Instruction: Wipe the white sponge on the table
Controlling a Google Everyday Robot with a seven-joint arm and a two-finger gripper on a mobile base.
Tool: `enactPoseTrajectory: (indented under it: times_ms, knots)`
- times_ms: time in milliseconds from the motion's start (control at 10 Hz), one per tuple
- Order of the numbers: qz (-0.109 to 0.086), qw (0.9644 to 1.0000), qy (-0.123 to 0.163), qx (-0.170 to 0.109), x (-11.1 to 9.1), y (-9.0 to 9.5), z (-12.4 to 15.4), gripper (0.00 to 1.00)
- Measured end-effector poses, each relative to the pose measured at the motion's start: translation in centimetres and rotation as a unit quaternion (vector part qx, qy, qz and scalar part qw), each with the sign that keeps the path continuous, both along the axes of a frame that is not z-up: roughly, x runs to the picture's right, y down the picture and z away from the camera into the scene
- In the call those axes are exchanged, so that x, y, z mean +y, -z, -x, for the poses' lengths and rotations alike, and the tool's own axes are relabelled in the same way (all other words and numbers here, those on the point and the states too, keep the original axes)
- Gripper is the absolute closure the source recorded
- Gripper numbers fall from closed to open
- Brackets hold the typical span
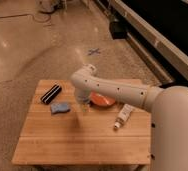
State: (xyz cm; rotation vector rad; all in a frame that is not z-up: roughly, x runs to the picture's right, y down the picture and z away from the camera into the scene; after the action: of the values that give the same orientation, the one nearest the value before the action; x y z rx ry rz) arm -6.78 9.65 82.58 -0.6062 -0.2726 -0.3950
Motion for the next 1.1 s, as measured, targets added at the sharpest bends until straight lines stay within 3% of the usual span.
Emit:
enactPoseTrajectory:
  times_ms: [600, 1100]
  knots:
    - [0.007, 0.9997, -0.023, -0.01, -0.7, -5.2, 2.8, 0.35]
    - [0.022, 0.9996, -0.003, -0.018, -0.7, -8.7, 6.9, 0.35]
